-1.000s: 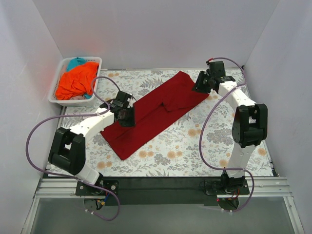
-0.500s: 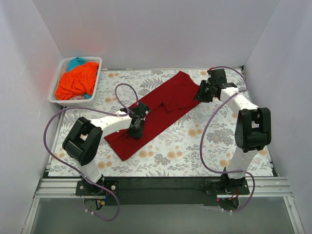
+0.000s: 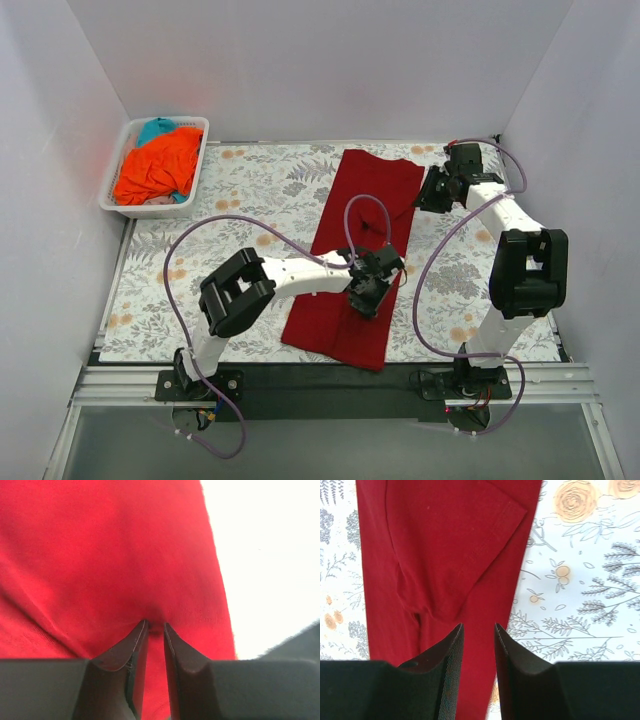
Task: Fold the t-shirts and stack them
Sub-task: Fold the tshirt
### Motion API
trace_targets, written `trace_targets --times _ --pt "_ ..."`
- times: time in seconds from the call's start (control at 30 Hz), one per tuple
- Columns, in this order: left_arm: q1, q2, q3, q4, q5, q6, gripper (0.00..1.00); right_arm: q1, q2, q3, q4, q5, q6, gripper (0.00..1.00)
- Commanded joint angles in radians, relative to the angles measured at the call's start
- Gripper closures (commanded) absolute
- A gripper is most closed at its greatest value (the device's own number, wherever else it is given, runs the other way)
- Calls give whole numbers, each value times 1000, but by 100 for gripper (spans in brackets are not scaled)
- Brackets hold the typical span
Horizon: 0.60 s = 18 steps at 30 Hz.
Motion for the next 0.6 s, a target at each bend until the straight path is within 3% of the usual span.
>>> trace_targets --times 0.0,0.23,0.57 --pt "-32 0 44 2 141 -40 82 -19 -33 -4 -10 0 -27 62" --pt "53 -231 -41 42 107 -60 78 -14 72 60 11 -47 -7 66" --pt "302 -523 -243 183 87 -166 76 89 306 278 19 -23 25 75"
